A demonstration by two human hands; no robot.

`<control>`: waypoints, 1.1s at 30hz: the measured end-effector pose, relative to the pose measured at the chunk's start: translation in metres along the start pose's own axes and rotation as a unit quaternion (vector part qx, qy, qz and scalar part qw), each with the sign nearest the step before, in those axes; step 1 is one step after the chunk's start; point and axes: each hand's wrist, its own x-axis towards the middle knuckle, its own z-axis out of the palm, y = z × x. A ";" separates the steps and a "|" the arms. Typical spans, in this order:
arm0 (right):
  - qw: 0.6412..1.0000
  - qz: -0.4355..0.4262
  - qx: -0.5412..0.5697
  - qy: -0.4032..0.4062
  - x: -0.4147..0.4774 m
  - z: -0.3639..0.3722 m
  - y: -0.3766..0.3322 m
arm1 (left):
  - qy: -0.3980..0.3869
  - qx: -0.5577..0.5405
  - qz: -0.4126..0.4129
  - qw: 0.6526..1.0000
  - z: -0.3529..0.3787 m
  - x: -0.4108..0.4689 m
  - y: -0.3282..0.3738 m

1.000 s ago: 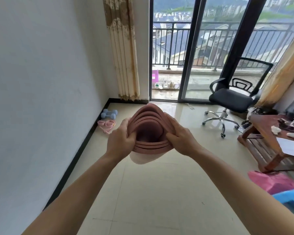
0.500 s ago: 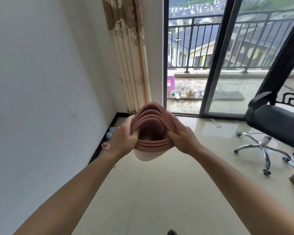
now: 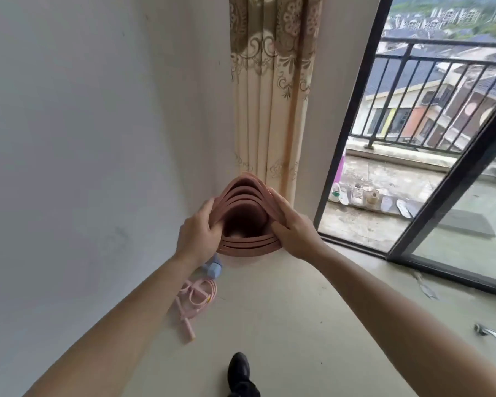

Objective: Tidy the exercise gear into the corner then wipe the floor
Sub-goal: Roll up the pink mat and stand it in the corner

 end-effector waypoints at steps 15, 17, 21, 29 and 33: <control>0.991 0.050 0.073 -0.101 0.446 0.040 0.073 | -0.031 -0.005 -0.104 0.994 0.065 0.415 -0.122; 0.988 0.043 0.072 -0.129 0.499 0.058 0.098 | -0.040 0.002 -0.131 0.991 0.089 0.453 -0.148; 0.976 0.032 0.041 -0.212 0.598 0.094 0.151 | -0.061 0.007 -0.202 0.978 0.138 0.521 -0.199; 0.941 0.053 0.070 -0.327 0.731 0.177 0.235 | -0.014 -0.029 -0.388 0.921 0.217 0.606 -0.282; 0.938 0.061 0.090 -0.328 0.763 0.224 0.266 | -0.027 -0.031 -0.440 0.897 0.258 0.621 -0.338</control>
